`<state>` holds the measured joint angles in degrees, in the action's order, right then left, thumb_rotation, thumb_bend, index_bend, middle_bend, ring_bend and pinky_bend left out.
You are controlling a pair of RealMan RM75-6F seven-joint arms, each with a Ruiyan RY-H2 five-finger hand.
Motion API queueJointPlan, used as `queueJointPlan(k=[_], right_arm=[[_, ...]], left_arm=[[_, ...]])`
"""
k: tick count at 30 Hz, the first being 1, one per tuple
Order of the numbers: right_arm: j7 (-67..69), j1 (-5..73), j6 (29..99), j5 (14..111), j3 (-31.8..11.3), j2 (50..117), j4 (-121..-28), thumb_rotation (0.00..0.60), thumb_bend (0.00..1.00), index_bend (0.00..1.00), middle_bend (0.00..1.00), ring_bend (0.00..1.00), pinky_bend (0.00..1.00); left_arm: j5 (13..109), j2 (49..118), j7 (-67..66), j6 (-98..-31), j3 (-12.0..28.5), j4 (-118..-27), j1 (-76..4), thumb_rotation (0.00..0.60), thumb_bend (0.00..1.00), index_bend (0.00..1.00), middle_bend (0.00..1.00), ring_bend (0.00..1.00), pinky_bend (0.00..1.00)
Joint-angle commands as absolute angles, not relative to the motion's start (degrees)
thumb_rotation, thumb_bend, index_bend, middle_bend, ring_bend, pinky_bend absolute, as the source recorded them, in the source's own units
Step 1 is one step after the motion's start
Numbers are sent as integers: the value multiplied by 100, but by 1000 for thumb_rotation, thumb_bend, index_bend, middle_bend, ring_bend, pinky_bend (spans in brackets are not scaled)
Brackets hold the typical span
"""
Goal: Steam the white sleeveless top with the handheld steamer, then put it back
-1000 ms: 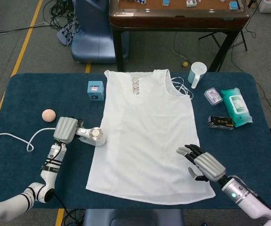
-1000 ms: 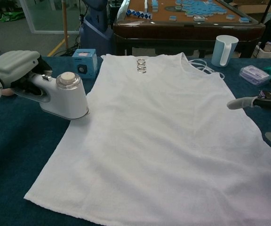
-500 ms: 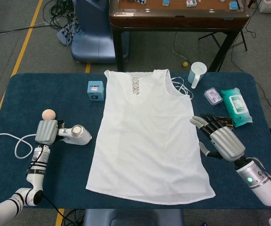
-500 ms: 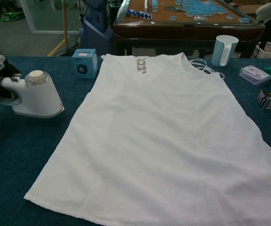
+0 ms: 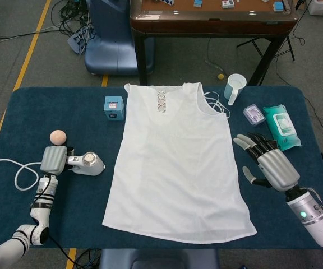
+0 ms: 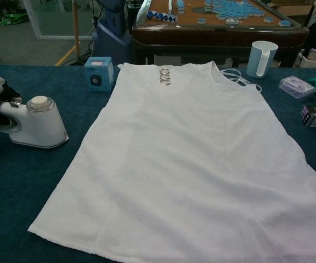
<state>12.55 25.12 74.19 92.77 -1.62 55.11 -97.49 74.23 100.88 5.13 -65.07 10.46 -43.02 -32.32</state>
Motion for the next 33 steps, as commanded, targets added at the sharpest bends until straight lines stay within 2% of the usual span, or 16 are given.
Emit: queueJointPlan(k=[1,3,6,8,11,16,20,27,33], right_arm=[[1269,2499,7423,9275,-178,5514,-9733,600,509,0,96,5,0],[1305,2485,7436,9266,-202,5519,-9711,600,508,0,96,5,0],[1346,2475,7436,9263,-230,5536,-9673,600,509,0,96,5,0],[1362,2474,7434,9283,-241,5551,-9652,600,509,0,96,5,0],[1387,2466,7439,9301,-258,5566,-9620,600,509,0,96,5,0],[1446,2444,7447,9297,-284,5596,-9547,600,509,0,96,5,0],[1491,2428,7464,9306,-303,5622,-9490,600,509,0,96,5,0],[1549,2382,7490,9247,-346,5624,-9398,600,508,0,96,5,0],[1513,2285,7420,9048,-339,5567,-9299,600,509,0,96,5,0]], left_arm=[[7505,10097,446,-6523,965,-4262,-3205,600,102,623,607,533,643],[7471,10035,292,-6424,944,-4386,-3185,600,68,498,498,447,594],[7330,9848,-92,-6228,960,-4782,-3161,600,19,244,279,228,460],[7216,9715,-389,-6190,1004,-5085,-3135,600,3,118,152,124,386],[7068,9532,-714,-6204,1062,-5506,-3075,600,0,16,44,30,298],[6801,9285,-1272,-6270,1120,-6053,-2956,600,0,0,0,0,143],[6635,9154,-1494,-6312,1152,-6346,-2875,600,0,0,0,0,87],[6471,8709,-1699,-6487,1157,-7094,-2665,600,0,0,0,0,76],[6546,8104,-1318,-6859,1197,-7879,-2339,600,0,0,0,0,76]])
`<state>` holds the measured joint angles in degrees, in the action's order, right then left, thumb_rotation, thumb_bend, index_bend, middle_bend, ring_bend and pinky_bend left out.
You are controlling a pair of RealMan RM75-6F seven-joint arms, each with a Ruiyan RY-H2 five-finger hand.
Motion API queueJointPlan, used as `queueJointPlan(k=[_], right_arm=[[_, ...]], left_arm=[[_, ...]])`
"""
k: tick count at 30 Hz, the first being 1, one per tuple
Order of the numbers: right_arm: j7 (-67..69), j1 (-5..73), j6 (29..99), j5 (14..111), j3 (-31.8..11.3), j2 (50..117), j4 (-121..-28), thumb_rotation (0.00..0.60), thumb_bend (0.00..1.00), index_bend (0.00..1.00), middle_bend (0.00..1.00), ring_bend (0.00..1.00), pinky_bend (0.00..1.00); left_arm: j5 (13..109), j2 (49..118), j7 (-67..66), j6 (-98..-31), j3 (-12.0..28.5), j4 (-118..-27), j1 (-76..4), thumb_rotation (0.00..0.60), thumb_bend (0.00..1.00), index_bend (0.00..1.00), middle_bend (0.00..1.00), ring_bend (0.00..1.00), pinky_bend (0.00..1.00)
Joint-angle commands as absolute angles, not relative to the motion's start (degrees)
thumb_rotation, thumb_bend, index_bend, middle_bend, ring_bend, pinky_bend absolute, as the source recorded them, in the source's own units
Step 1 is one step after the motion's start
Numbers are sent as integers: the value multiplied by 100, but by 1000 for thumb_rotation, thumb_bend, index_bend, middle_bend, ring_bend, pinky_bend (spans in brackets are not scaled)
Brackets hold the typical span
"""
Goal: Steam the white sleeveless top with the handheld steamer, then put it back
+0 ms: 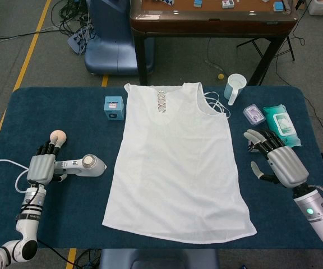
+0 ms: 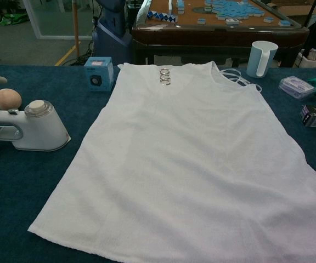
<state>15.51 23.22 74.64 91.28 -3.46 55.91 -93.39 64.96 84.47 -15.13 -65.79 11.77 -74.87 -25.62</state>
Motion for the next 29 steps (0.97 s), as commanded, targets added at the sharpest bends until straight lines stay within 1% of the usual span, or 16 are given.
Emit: queueJointPlan(k=[1,6,11,19,23,29], right_arm=[[1493,2267,7392,9007,-330,5556,-9284,600,509,0,96,5,0],[1368,2154,7269,8760,-295,5547,-9197,600,509,0,109,5,0],[1182,2034,7211,8587,-257,5587,-9170,600,509,0,125,5,0],[670,1744,7565,8475,-283,5639,-9367,600,508,0,131,5,0],[531,1630,7699,8463,-290,5642,-9438,600,509,0,134,5,0],[417,1526,7766,8451,-295,5672,-9505,600,509,0,135,5,0]], left_arm=[[6601,8013,-1276,-6967,1186,-7979,-2275,600,0,0,0,0,76],[6963,7553,-1116,-7636,1040,-8459,-1856,600,0,2,0,0,93],[7324,7206,-1041,-8271,793,-8886,-1396,600,0,56,0,0,94],[7729,6910,-1161,-8985,480,-9457,-839,600,0,72,1,0,94],[7843,6863,-1205,-9133,396,-9570,-687,600,0,97,3,0,93],[7865,6815,-1348,-9071,361,-9728,-631,600,0,97,4,0,94]])
